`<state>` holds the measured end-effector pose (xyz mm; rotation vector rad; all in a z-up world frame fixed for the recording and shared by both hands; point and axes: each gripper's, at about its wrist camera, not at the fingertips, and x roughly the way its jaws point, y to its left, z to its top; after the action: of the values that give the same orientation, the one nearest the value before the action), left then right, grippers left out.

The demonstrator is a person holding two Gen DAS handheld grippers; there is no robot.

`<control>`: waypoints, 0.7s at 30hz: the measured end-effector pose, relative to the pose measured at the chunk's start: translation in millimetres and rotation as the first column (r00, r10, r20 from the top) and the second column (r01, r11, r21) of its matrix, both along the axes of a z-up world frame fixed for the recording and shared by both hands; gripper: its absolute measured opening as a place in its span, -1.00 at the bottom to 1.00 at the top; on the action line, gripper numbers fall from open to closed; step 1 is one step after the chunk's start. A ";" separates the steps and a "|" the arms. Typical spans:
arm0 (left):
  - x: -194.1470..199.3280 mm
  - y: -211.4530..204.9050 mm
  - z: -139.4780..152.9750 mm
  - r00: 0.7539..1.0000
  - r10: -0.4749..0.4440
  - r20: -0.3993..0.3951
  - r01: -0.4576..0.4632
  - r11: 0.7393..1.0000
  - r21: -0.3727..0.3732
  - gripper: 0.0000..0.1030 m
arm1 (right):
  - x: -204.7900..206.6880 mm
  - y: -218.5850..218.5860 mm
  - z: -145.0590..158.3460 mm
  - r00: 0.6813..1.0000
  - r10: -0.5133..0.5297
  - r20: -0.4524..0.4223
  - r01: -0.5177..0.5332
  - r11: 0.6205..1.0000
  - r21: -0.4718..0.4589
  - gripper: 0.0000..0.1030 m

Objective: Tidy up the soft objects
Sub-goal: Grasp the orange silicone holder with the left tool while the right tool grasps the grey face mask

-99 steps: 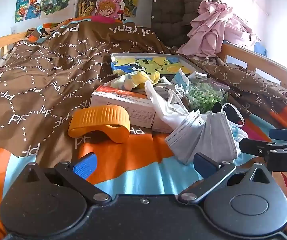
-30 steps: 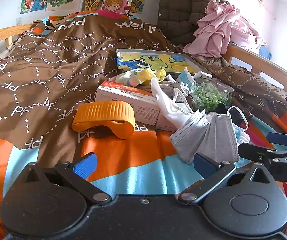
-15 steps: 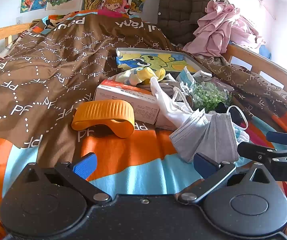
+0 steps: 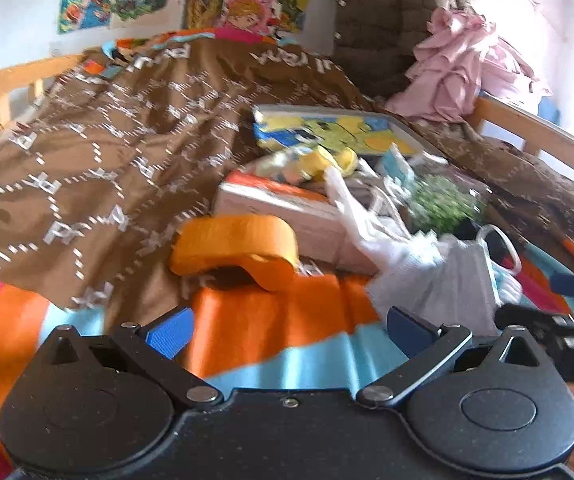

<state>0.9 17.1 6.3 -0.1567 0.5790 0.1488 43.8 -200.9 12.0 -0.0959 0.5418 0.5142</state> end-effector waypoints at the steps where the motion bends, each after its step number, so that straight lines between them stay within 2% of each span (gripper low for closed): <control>1: 0.9 2.0 2.1 1.000 0.015 0.008 -0.015 1.000 0.011 0.98 | 0.8 0.8 0.2 1.000 0.012 0.002 -0.012 1.000 -0.003 1.00; 5: 15.1 11.4 7.0 0.999 0.037 -0.001 -0.036 0.998 0.054 0.98 | 10.7 4.6 -0.9 0.999 0.050 0.000 -0.050 0.999 -0.008 1.00; 10: 44.7 24.2 2.6 0.999 0.035 -0.027 -0.032 0.994 0.106 0.98 | 26.5 18.8 -8.7 0.995 0.097 -0.007 -0.097 0.992 -0.078 1.00; 14: 62.6 31.1 -3.0 0.999 0.039 -0.038 -0.035 0.993 0.109 0.98 | 37.3 30.7 -16.6 0.992 0.129 -0.009 -0.129 0.986 -0.110 1.00; 17: 69.9 29.1 -5.5 0.999 0.013 -0.029 -0.009 0.991 0.135 0.98 | 43.1 36.6 -20.4 0.989 0.145 -0.012 -0.145 0.984 -0.105 0.99; 21: 83.7 23.8 -14.2 0.996 -0.039 -0.081 0.053 0.980 0.191 0.98 | 48.2 40.2 -26.7 0.984 0.169 -0.050 -0.172 0.982 -0.074 0.96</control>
<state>84.5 40.9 -7.9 0.0513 0.6408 0.1658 92.0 -160.7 -14.7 -0.2071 0.5991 0.6639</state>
